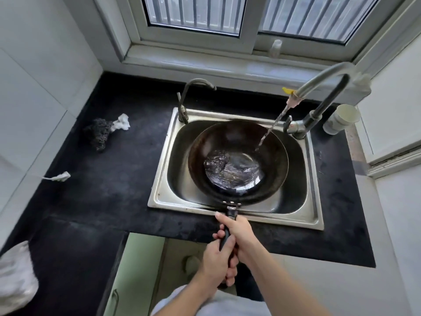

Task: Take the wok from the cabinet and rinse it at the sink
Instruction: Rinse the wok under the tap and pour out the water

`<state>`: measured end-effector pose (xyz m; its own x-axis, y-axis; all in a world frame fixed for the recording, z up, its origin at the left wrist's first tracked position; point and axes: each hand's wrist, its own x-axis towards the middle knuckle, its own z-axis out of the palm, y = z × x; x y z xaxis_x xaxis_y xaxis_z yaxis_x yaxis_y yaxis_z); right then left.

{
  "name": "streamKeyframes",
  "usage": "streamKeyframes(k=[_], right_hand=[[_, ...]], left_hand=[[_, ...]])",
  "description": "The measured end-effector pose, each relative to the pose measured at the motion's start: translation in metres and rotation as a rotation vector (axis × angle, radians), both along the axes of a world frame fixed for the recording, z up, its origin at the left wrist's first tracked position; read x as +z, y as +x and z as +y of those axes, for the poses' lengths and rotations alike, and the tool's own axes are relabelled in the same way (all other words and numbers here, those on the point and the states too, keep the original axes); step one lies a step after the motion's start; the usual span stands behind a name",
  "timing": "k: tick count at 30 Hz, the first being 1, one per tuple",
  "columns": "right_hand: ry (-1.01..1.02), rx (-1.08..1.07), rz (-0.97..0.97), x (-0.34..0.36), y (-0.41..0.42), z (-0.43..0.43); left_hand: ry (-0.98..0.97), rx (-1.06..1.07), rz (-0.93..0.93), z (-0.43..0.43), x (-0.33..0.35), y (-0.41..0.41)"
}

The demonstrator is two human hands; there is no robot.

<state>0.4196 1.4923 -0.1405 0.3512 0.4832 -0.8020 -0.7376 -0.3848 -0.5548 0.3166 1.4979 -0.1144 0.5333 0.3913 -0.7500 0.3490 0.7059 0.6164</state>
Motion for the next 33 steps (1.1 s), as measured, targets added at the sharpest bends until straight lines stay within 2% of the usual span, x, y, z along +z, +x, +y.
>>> streamKeyframes(k=[11,21,33], right_hand=[[0.225,0.1,-0.127,0.038,0.039,0.027],[0.257,0.189,-0.11,0.047,0.073,0.029],[0.223,0.278,-0.078,0.032,0.033,0.015]], left_hand=[[0.167,0.062,-0.062,0.014,0.03,0.038],[0.231,0.136,-0.067,0.008,0.041,0.071],[0.205,0.18,-0.018,-0.009,0.028,0.033]])
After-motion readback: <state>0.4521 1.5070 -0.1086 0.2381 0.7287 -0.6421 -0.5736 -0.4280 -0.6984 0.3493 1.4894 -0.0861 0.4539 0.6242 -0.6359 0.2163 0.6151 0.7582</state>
